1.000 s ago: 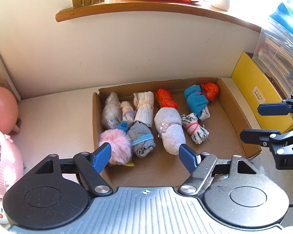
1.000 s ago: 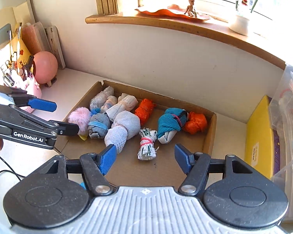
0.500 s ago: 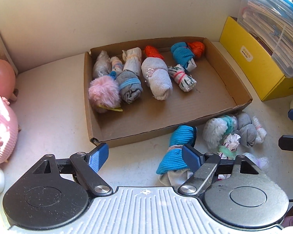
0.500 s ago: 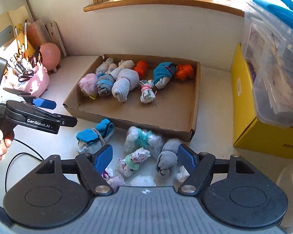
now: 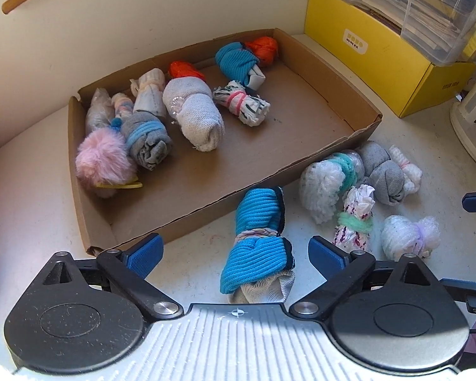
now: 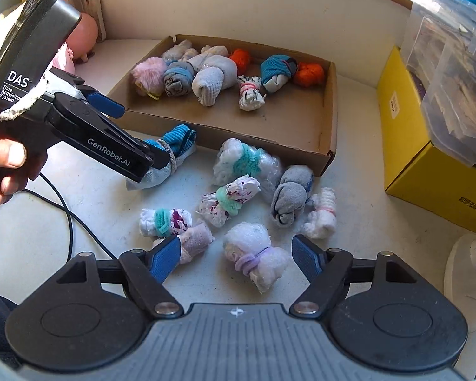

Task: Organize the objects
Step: 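Grasp the bright blue knit bundle with left tool while right tool grasps white fluffy lavender-banded bundle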

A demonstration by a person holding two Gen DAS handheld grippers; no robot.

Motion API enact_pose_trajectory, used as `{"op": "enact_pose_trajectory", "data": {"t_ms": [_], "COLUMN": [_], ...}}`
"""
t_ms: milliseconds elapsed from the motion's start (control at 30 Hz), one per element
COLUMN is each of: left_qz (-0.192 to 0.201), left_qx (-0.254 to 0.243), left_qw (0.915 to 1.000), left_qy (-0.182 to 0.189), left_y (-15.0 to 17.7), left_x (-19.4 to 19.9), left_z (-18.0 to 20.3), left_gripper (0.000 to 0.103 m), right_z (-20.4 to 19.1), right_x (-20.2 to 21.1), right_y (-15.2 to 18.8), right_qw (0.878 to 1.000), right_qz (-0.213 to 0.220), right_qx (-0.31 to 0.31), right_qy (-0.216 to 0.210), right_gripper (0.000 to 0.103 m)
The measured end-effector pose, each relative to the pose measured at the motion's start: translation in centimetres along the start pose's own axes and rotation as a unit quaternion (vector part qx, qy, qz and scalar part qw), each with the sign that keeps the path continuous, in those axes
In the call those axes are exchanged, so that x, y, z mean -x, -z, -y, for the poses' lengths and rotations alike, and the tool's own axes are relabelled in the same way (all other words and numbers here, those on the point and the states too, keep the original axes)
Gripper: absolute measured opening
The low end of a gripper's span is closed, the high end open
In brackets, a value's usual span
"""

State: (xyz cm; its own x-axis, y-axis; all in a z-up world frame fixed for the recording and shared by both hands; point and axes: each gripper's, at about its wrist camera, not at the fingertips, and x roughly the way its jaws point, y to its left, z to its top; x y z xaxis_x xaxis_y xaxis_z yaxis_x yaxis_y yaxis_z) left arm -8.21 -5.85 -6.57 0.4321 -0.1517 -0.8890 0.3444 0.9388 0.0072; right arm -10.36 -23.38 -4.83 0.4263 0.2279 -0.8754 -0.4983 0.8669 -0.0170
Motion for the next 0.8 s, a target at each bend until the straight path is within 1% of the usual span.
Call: {"op": "enact_pose_trajectory", "data": {"t_ms": [33, 167, 200, 233, 300, 333, 400, 467, 500, 533, 600, 667, 733, 800], "left_qz": [-0.003, -0.020, -0.022, -0.027, -0.034, -0.036, -0.041, -0.041, -0.041, -0.042, -0.045, -0.048, -0.050, -0.052], "left_qx": [-0.003, -0.012, -0.013, -0.009, 0.006, 0.011, 0.014, 0.006, 0.003, 0.000, 0.001, 0.005, 0.002, -0.003], "left_qw": [1.0000, 0.9997, 0.9996, 0.9996, 0.9994, 0.9992, 0.9991, 0.9991, 0.9991, 0.9991, 0.9990, 0.9988, 0.9987, 0.9986], "left_qy": [0.002, 0.008, 0.007, 0.007, 0.011, 0.010, 0.006, 0.004, 0.002, 0.001, -0.001, -0.002, -0.001, -0.003], "left_y": [0.0, 0.1, 0.1, 0.1, 0.0, 0.0, 0.0, 0.1, 0.1, 0.1, 0.0, -0.1, -0.2, -0.3], "left_x": [-0.3, -1.9, -2.1, -2.3, -2.7, -2.8, -2.9, -2.9, -2.9, -3.0, -3.2, -3.4, -3.5, -3.6], "left_z": [0.0, 0.2, 0.2, 0.1, -0.3, -0.4, -0.5, -0.3, -0.2, -0.2, -0.2, -0.2, -0.1, 0.2], "left_gripper": [0.099, 0.099, 0.099, 0.099, 0.098, 0.097, 0.097, 0.095, 0.093, 0.090, 0.087, 0.086, 0.083, 0.081], "right_z": [0.2, 1.4, 1.8, 2.1, 2.3, 2.3, 2.2, 2.2, 2.3, 2.4, 2.4, 2.4, 2.4, 2.4], "right_x": [-0.3, -1.6, -2.1, -2.4, -3.0, -3.3, -3.8, -4.3, -4.6, -4.7, -5.1, -5.3, -5.6, -5.9], "right_y": [0.0, 0.2, 0.2, 0.3, 0.3, 0.2, 0.2, 0.3, 0.3, 0.3, 0.3, 0.3, 0.3, 0.4], "right_qw": [1.000, 1.000, 1.000, 1.000, 0.999, 0.999, 0.998, 0.997, 0.997, 0.996, 0.995, 0.994, 0.992, 0.991], "right_qz": [-0.005, -0.019, -0.025, -0.027, -0.030, -0.033, -0.038, -0.044, -0.049, -0.051, -0.056, -0.058, -0.064, -0.071], "right_qx": [-0.001, -0.002, -0.001, 0.001, 0.013, 0.021, 0.043, 0.056, 0.062, 0.065, 0.074, 0.081, 0.090, 0.095], "right_qy": [0.003, 0.015, 0.011, 0.007, -0.002, -0.006, -0.013, -0.020, -0.026, -0.032, -0.042, -0.049, -0.055, -0.056], "right_gripper": [0.068, 0.061, 0.058, 0.056, 0.055, 0.052, 0.051, 0.049, 0.046, 0.045, 0.044, 0.044, 0.040, 0.040]}}
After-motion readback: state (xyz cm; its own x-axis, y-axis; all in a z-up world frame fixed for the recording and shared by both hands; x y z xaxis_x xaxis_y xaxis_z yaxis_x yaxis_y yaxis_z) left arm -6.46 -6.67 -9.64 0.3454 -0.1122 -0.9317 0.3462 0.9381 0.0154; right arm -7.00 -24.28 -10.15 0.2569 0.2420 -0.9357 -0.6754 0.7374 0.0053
